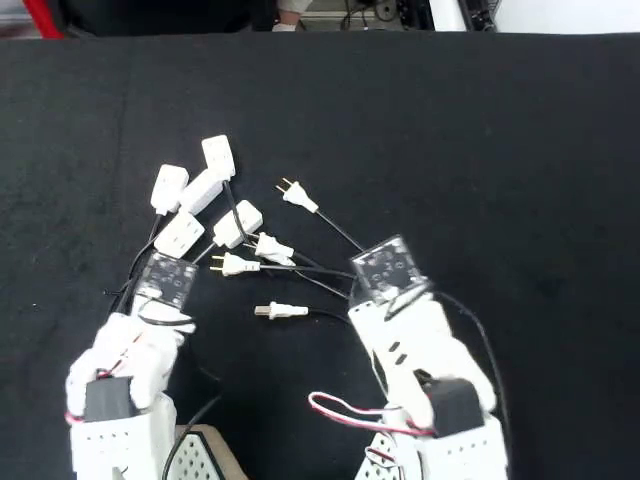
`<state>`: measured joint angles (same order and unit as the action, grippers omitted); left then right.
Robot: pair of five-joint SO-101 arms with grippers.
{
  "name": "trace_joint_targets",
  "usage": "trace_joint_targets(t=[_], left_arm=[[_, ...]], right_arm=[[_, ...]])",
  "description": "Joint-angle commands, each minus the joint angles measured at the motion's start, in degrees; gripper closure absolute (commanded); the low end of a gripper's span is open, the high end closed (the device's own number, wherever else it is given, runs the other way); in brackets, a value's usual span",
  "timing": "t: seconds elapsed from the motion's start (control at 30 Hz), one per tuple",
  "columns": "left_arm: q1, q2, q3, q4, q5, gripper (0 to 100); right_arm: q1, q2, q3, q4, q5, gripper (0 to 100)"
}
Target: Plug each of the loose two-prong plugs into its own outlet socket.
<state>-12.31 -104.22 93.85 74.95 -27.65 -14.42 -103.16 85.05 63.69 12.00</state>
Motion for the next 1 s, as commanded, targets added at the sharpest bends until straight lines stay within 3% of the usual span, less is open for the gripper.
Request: trace_joint_targets(t=[0.0, 0.13, 0.27, 0.5, 0.73, 0.97], left_arm=[[-5.0, -0.3, -13.7, -0.4, 1.0, 97], [-8.0, -0.2, -23.5, -4.2, 6.7, 97], [-6.1, 2.6, -29.7, -4.5, 7.0, 97], [-3.7, 32.2, -39.6, -9.1, 1.9, 97], [0.2, 63.6, -53.9, -9.2, -1.4, 96], [5.1, 82.8, -60.5, -9.7, -2.1, 74]], right_arm=[[0.1, 2.8, -8.0, 0.8, -1.3, 97.9], [0.0, 20.5, -13.7, -3.3, -4.5, 97.7], [-0.2, 41.2, -24.5, -3.7, -11.0, 97.7], [0.5, 67.8, -36.4, 0.1, -20.4, 97.7], [9.9, 76.6, -40.0, 0.1, -20.1, 97.7], [15.8, 79.9, -39.8, -2.9, -20.1, 97.7]])
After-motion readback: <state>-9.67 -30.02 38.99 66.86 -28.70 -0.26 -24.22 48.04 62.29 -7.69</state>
